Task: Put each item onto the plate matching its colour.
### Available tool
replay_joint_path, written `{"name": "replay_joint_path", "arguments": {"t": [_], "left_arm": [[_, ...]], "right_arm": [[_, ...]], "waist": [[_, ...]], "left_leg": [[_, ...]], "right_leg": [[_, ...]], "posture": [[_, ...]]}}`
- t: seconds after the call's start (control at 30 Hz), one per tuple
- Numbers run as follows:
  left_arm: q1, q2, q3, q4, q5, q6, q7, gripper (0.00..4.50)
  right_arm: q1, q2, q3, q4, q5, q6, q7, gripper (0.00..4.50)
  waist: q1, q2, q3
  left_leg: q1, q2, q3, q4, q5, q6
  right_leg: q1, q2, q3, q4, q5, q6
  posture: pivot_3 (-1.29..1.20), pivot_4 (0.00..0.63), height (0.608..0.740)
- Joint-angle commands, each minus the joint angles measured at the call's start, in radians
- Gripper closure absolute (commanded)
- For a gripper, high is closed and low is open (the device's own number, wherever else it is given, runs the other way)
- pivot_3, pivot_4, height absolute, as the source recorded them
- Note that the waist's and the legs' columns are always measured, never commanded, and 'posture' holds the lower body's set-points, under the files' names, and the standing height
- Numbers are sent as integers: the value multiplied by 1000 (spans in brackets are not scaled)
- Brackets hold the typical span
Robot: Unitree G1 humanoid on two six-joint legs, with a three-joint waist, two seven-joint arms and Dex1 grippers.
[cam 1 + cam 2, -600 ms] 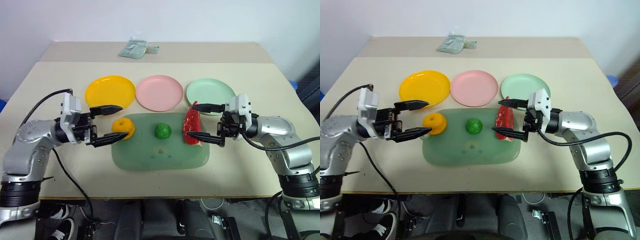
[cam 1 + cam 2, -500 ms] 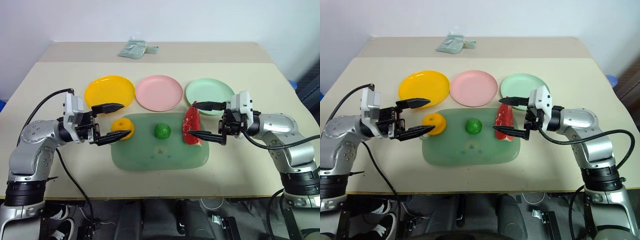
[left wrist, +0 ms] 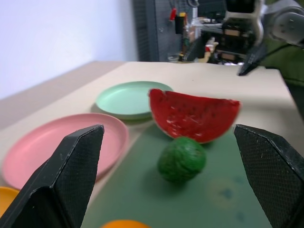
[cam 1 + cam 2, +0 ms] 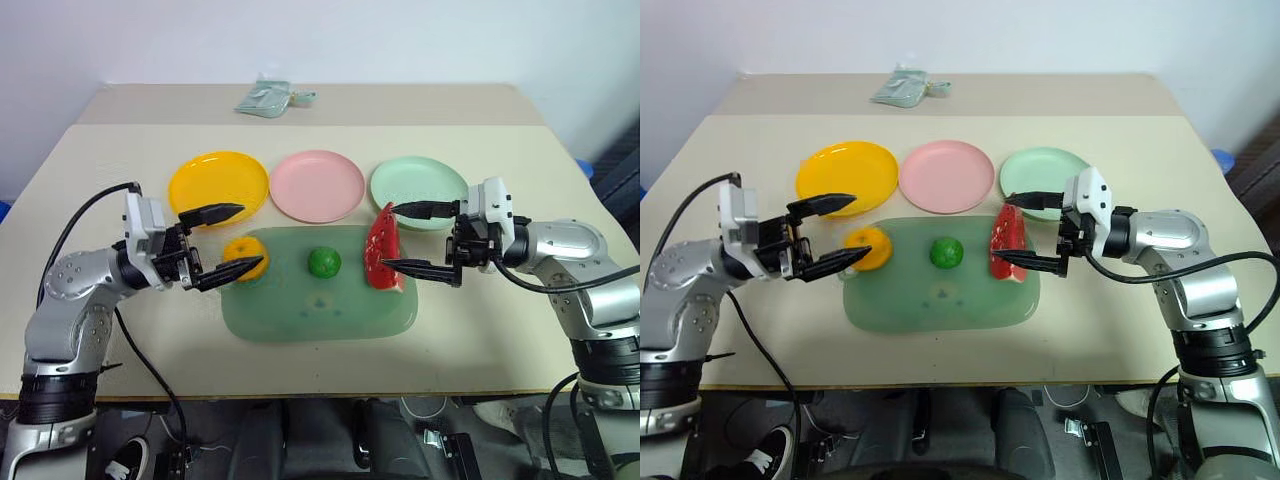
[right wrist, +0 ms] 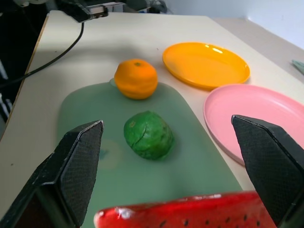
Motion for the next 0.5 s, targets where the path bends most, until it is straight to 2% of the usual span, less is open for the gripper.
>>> {"name": "replay_joint_path", "arguments": {"t": [0.03,0.17,0.3,0.5], "left_arm": [[7,-15,0,-43,-41,26,21,0],[-6,16,-28,-74,4,19,12,0],[-57,81,-46,37,119,-30,20,0],[-126,97,-101,129,172,54,69,0]], "right_arm": [[-11,0,-27,-9,-4,-19,-15,84],[-17,-1,-29,4,10,-23,5,84],[13,9,-28,-44,15,-4,-31,84],[40,-6,-35,-79,19,12,-43,84]], "waist": [[1,0,0],[2,0,0],[1,0,0],[3,1,0]], "left_leg": [[0,0,0,0,0,0],[0,0,0,0,0,0],[0,0,0,0,0,0],[0,0,0,0,0,0]], "right_leg": [[0,0,0,0,0,0],[0,0,0,0,0,0],[0,0,0,1,0,0],[0,0,0,0,0,0]], "posture": [[0,150,740],[0,150,740],[0,150,740],[0,150,740]]}}
